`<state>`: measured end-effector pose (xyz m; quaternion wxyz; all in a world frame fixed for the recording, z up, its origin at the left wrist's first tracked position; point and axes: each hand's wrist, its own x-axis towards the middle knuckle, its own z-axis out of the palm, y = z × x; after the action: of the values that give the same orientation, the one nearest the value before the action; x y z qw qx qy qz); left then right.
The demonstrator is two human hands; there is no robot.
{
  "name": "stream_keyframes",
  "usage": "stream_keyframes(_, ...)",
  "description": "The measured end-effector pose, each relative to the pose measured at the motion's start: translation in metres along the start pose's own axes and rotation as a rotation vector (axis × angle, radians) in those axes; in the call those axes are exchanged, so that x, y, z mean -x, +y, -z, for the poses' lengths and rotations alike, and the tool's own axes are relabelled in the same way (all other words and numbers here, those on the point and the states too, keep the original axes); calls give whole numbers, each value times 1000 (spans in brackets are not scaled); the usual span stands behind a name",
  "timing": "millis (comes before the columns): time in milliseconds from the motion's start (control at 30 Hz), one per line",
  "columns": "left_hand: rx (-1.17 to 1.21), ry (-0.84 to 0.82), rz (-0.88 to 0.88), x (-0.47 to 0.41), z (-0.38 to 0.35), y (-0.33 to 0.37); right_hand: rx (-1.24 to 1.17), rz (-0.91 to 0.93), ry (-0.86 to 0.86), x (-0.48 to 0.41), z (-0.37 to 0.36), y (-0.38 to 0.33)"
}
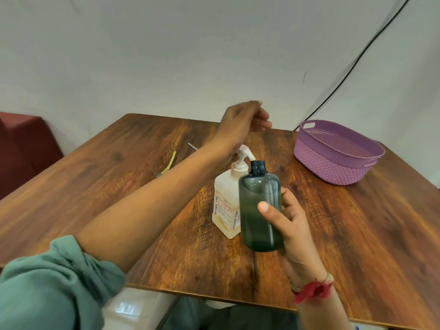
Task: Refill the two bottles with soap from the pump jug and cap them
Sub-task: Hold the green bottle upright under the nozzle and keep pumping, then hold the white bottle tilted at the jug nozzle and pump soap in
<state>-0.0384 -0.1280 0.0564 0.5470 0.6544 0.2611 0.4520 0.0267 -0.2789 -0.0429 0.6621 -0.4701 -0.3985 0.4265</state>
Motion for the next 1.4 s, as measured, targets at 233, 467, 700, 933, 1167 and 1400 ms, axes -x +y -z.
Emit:
stream_keyframes(233, 13, 131, -43, 20, 22, -39, 65, 23, 8, 6, 8, 6)
stream_keyframes(467, -29, 23, -119, 61, 26, -75, 157, 33, 12, 8, 21, 20)
stream_keyframes(700, -127, -35, -65, 88, 28, -109, 345, 115, 103, 4, 37, 31)
stream_keyframes(933, -188, 20, -2, 91, 24, -115, 452, 113, 234, -3, 59, 39)
stream_keyframes(1167, -262, 20, -20, 86, 31, -114, 488, 117, 316, -26, 74, 43)
stream_keyframes(1400, -286, -26, 26, 80, 48, -109, 512, 96, 347, -65, 84, 51)
